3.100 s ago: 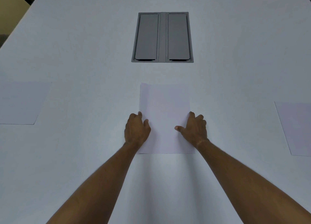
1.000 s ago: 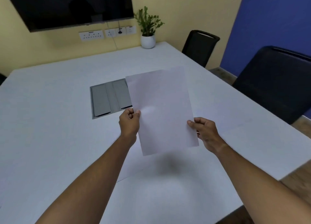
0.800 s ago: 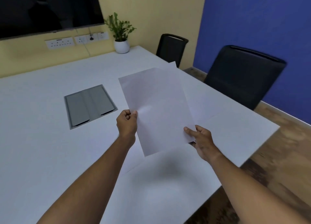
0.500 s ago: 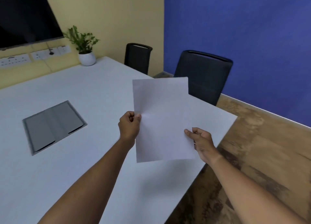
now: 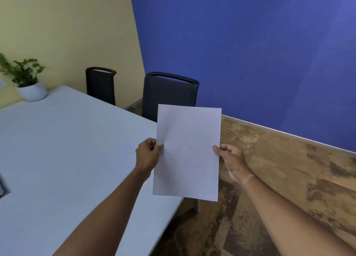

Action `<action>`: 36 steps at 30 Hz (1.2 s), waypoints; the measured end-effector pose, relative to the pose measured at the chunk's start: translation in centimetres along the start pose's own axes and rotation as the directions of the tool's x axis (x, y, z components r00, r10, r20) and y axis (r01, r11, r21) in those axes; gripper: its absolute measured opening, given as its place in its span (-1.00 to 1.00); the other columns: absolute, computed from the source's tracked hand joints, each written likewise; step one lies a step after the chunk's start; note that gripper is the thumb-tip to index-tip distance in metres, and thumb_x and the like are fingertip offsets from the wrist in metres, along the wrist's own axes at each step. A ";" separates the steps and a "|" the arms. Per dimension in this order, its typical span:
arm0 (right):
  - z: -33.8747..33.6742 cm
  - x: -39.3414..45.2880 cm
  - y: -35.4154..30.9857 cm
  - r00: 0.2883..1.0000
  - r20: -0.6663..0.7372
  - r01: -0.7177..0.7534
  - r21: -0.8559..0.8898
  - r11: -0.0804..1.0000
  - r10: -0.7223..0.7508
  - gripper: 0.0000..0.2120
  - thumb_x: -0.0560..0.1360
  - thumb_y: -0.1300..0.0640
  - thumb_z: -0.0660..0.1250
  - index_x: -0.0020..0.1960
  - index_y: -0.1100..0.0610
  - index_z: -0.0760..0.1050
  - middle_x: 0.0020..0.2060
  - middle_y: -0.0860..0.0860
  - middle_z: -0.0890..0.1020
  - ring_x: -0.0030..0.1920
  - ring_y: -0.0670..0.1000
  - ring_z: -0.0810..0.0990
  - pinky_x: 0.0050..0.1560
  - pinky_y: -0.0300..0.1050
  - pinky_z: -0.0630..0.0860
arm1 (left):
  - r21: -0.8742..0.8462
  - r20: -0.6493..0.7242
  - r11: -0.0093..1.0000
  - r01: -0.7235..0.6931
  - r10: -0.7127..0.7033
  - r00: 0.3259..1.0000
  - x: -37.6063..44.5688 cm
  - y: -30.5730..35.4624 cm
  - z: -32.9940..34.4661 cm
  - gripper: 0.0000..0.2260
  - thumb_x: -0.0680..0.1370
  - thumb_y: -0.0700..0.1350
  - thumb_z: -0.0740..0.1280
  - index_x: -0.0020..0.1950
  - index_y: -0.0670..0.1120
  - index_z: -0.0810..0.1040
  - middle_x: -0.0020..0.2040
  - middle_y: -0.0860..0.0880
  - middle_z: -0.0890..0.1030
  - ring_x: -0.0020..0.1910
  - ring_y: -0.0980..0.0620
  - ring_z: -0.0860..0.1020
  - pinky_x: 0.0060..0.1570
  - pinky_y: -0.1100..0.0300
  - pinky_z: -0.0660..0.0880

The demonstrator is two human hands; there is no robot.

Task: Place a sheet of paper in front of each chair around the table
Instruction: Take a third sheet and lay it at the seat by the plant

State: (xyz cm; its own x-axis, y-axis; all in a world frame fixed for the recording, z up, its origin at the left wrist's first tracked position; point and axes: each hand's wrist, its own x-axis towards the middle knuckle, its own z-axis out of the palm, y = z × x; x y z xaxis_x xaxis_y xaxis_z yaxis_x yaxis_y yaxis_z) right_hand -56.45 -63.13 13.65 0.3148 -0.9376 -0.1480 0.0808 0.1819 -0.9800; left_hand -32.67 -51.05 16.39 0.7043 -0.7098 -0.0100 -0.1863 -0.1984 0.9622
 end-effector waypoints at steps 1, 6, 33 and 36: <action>-1.6 1.2 -0.5 1.000 -0.016 0.004 0.000 1.000 -0.004 -0.91 0.48 0.15 0.48 -0.09 0.17 0.67 -0.14 0.02 0.75 -0.14 0.02 0.73 -0.18 -0.13 0.62 | 0.005 0.013 1.000 0.000 0.000 1.000 0.5 0.6 1.9 -0.88 0.57 -0.13 0.34 -0.11 -0.17 0.58 -0.12 -0.11 0.67 -0.17 -0.06 0.61 -0.16 0.07 0.58; -7.8 6.3 -2.5 0.996 -0.089 0.019 0.006 1.000 -0.019 -0.91 0.47 0.20 0.48 -0.07 0.22 0.65 -0.16 0.06 0.75 -0.18 0.01 0.72 -0.25 -0.21 0.59 | 0.048 0.059 0.998 -0.039 0.036 0.998 3.3 3.1 9.9 -0.87 0.56 -0.13 0.34 -0.15 -0.15 0.59 -0.16 -0.07 0.66 -0.21 0.01 0.60 -0.28 0.23 0.50; -15.4 50.5 -12.6 0.996 -0.071 0.052 -0.021 0.998 -0.053 -0.93 0.48 0.21 0.48 -0.08 0.21 0.67 -0.14 0.10 0.75 -0.13 0.08 0.74 -0.09 -0.07 0.63 | -0.030 -0.099 1.000 0.008 -0.011 0.995 36.8 11.4 37.0 -0.80 0.55 -0.10 0.33 -0.26 -0.11 0.55 -0.28 -0.11 0.64 -0.35 0.01 0.56 -0.29 0.11 0.55; -14.5 55.5 -12.9 0.999 -0.007 0.047 -0.029 0.999 -0.047 -0.94 0.48 0.21 0.47 -0.09 0.20 0.67 -0.13 0.11 0.75 -0.13 0.08 0.74 -0.10 -0.08 0.63 | -0.029 -0.180 0.999 0.015 -0.021 0.983 39.9 11.4 38.5 -0.79 0.56 -0.11 0.32 -0.28 -0.09 0.54 -0.34 -0.02 0.59 -0.39 0.07 0.52 -0.37 0.20 0.48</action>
State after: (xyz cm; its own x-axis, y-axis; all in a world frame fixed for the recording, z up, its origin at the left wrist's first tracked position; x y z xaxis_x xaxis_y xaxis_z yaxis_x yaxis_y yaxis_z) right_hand -53.69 -121.80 16.17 0.3036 -0.9472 -0.1029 0.0684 0.1294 -0.9892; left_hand -33.07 -107.63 16.53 0.8200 -0.5721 0.0195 -0.1552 -0.1894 0.9696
